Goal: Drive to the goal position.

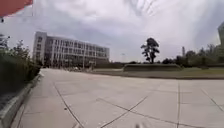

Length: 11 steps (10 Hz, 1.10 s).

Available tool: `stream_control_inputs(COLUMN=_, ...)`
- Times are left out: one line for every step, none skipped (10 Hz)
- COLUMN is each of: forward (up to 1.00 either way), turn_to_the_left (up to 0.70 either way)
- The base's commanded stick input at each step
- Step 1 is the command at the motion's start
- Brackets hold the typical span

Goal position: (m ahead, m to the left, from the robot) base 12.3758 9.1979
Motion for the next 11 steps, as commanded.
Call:
stream_control_inputs(forward=0.45, turn_to_the_left=0.27)
stream_control_inputs(forward=0.45, turn_to_the_left=0.27)
stream_control_inputs(forward=0.45, turn_to_the_left=0.27)
stream_control_inputs(forward=0.45, turn_to_the_left=0.27)
stream_control_inputs(forward=0.45, turn_to_the_left=0.27)
stream_control_inputs(forward=0.45, turn_to_the_left=0.27)
stream_control_inputs(forward=0.52, turn_to_the_left=0.21)
stream_control_inputs(forward=0.6, turn_to_the_left=0.15)
stream_control_inputs(forward=0.6, turn_to_the_left=0.15)
stream_control_inputs(forward=0.6, turn_to_the_left=0.15)
stream_control_inputs(forward=0.6, turn_to_the_left=0.15)
